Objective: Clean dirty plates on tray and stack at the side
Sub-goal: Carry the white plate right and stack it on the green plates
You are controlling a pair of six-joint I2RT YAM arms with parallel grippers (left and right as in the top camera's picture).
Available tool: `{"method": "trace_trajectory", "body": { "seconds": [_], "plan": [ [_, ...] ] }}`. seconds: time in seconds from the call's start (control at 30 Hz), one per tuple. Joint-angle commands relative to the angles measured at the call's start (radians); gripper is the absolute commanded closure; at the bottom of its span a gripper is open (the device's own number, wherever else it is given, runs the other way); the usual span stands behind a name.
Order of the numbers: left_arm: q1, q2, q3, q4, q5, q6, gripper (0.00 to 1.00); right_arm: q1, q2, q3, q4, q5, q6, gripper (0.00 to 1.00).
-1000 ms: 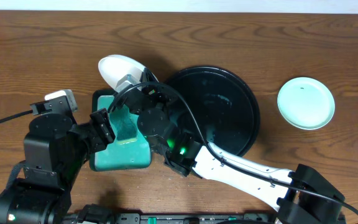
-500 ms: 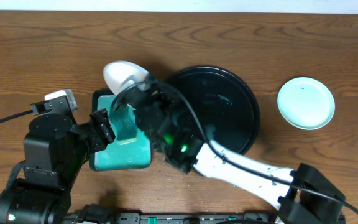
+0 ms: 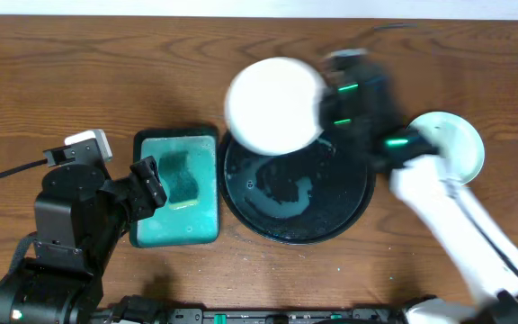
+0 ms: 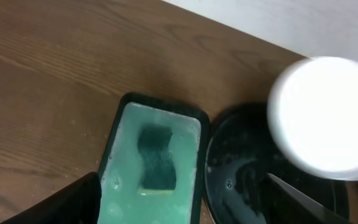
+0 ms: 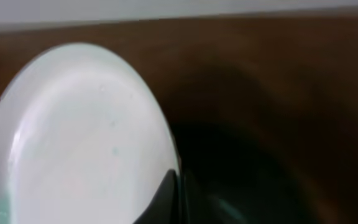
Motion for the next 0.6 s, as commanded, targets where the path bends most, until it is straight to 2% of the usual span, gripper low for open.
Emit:
{"method": "trace_trajectory", "body": {
  "seconds": [0.0,0.1,0.23,0.33,0.43,0.47,0.5,0.57],
  "plan": [
    [0.004,0.0,0.016,-0.002,-0.013,0.014,0.19,-0.228,-0.055,0.005,-0.129,-0.051,0.166,0.99],
    [0.004,0.0,0.016,-0.002,-0.013,0.014,0.19,-0.447,-0.037,0.003,-0.252,0.025,0.164,0.99],
    [0.004,0.0,0.016,-0.002,-0.013,0.014,0.19,-0.678,0.053,0.002,-0.31,0.095,0.164,0.99],
    [0.004,0.0,0.016,-0.002,-0.013,0.014,0.19,-0.789,0.154,0.002,-0.305,0.08,0.164,0.99],
    [0.004,0.0,0.016,-0.002,-0.012,0.014,0.19,-0.818,0.223,0.002,-0.272,-0.009,0.121,0.96],
    [0.004,0.0,0.016,-0.002,-0.013,0.014,0.19,-0.818,0.243,0.002,-0.267,-0.04,0.103,0.73],
    [0.004,0.0,0.016,-0.002,-0.013,0.014,0.19,-0.815,0.256,0.002,-0.266,-0.055,0.104,0.57],
    [0.004,0.0,0.016,-0.002,-0.013,0.014,0.19,-0.802,0.257,0.003,-0.26,-0.156,0.079,0.49]
  ]
}}
